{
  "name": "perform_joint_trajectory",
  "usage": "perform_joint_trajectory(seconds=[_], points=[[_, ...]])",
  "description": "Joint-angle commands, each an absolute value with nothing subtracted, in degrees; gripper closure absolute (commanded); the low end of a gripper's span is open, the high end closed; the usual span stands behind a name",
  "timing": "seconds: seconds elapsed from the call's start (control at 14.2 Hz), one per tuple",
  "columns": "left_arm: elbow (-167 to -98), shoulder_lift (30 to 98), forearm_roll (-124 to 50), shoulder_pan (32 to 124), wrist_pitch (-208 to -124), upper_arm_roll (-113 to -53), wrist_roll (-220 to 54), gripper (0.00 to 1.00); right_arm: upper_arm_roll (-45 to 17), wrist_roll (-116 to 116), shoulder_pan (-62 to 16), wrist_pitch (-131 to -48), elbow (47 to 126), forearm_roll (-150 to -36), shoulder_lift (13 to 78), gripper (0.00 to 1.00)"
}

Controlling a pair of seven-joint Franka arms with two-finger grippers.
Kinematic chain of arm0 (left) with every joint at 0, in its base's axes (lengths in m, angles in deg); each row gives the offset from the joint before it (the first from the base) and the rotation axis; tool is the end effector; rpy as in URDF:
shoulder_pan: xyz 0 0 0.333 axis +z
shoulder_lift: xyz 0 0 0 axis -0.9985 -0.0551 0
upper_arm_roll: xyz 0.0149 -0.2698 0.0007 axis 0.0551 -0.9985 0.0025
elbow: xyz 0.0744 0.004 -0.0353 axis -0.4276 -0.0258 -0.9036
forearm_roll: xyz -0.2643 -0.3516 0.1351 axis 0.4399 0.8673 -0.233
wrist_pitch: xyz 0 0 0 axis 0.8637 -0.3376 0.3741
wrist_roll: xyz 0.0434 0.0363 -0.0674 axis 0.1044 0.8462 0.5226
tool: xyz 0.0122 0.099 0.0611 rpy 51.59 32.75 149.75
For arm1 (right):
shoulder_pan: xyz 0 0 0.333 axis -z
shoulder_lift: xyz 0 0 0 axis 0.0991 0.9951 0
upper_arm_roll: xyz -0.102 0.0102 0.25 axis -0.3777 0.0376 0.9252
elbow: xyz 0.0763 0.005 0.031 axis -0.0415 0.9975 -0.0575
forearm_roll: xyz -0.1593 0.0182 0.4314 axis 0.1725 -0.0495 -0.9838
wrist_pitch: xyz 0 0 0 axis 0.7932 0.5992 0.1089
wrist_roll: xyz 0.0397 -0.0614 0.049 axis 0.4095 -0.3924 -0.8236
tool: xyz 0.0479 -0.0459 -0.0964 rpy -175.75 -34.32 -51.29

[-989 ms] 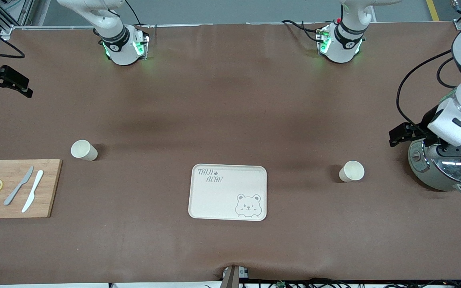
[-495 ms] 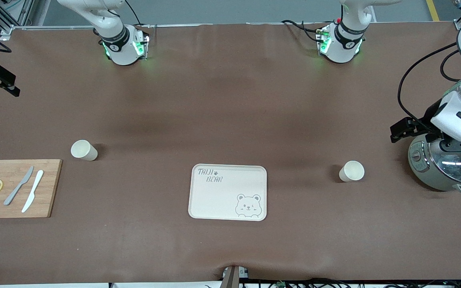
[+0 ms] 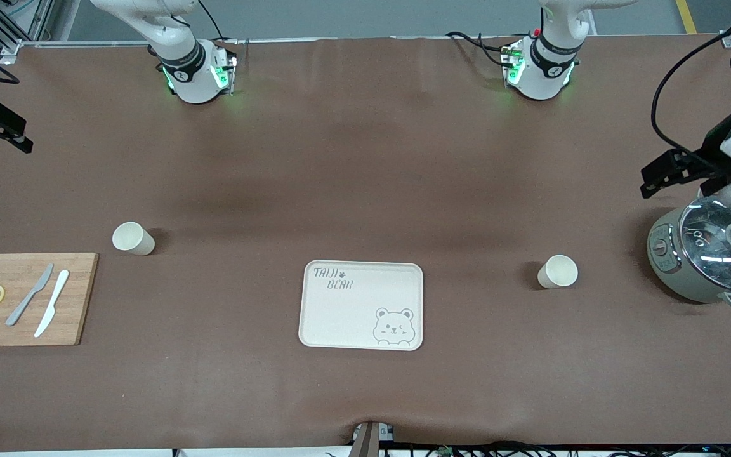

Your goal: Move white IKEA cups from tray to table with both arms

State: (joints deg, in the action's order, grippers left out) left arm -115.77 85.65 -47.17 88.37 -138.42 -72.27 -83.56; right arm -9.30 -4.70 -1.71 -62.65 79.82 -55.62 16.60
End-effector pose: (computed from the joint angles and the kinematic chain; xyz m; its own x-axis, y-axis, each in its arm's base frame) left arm 0.6397 -0.0626 0.5866 0.9990 0.0151 0.0409 0.0156 -0.9998 -0.0115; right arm 0.5921 -0.0484 0.6073 0.9956 0.0871 0.0345 0.0867 -0.9962 0.0124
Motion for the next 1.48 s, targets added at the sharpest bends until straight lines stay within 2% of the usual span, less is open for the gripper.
perform_joint_trajectory(seconds=[0.0, 0.42, 1.41], points=[[-117.4, 87.7, -47.3, 88.9, -137.0, -72.8, -84.3, 0.00, -8.9, -5.2, -1.0, -61.7, 78.6, -55.4, 17.0, 0.00], [-124.0, 91.8, -47.2, 89.0, -139.5, -72.7, -84.3, 0.00, -8.9, -5.2, -1.1, -61.7, 78.6, -55.4, 17.0, 0.00], [-122.7, 90.2, -47.3, 89.0, -139.7, -72.7, -84.4, 0.00, -8.9, -5.1, -0.9, -61.6, 78.6, -55.5, 17.0, 0.00]])
